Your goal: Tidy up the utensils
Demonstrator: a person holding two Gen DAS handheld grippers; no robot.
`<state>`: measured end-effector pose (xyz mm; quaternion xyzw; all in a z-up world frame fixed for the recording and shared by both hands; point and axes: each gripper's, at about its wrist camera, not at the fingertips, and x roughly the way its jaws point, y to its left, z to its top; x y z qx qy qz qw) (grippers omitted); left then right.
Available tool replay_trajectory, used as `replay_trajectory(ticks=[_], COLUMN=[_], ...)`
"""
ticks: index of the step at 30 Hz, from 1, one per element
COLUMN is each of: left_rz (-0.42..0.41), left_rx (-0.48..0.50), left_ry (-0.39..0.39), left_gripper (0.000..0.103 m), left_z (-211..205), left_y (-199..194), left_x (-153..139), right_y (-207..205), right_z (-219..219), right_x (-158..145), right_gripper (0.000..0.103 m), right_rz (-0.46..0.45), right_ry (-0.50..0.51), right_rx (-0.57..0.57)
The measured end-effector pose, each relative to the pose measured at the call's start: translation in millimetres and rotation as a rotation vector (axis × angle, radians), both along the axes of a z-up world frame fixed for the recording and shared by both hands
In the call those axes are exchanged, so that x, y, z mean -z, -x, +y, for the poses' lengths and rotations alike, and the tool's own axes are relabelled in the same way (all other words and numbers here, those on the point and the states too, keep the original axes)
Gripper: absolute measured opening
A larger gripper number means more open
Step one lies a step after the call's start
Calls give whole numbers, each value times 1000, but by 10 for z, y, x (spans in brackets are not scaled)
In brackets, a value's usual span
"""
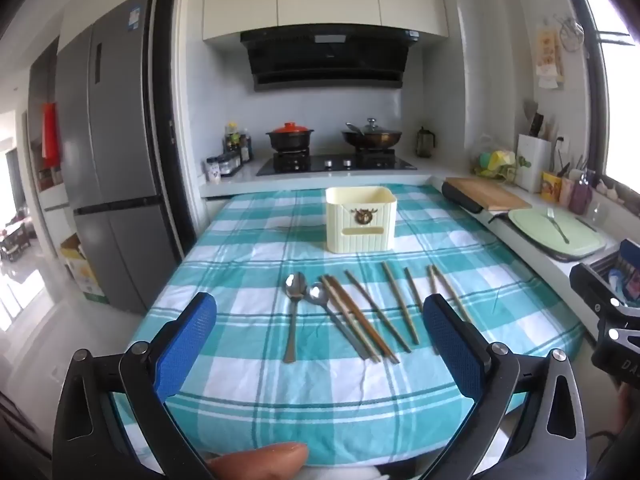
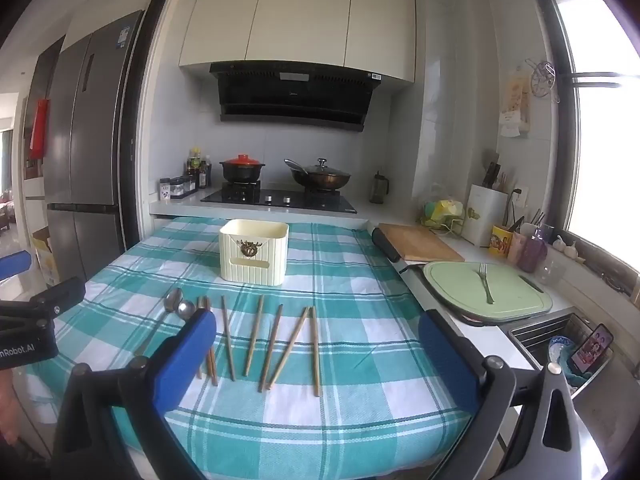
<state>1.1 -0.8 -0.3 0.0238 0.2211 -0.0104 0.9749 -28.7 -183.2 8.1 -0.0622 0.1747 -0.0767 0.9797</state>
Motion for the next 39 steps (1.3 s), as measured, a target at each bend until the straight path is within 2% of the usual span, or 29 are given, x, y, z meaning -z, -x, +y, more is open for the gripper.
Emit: replay_trajectory(ticks=[10, 20, 29, 39], left_rz=[-3, -43, -8, 4], left_rx=[3, 13, 19, 2], left_ry=[32, 16, -6, 15], left_gripper=[103, 103, 103, 103], left_z=[147, 13, -34, 20], left_y=[-41, 78, 21, 3], left_x=[4, -66, -9, 16], right_y=[-7, -5, -7, -10], right_z=[3, -1, 7, 5], right_x=[-6, -4, -6, 1], right_gripper=[103, 103, 103, 103], right_rz=[13, 12, 12, 14], right_ry=[7, 3, 4, 3], right_rx=[6, 2, 2, 2])
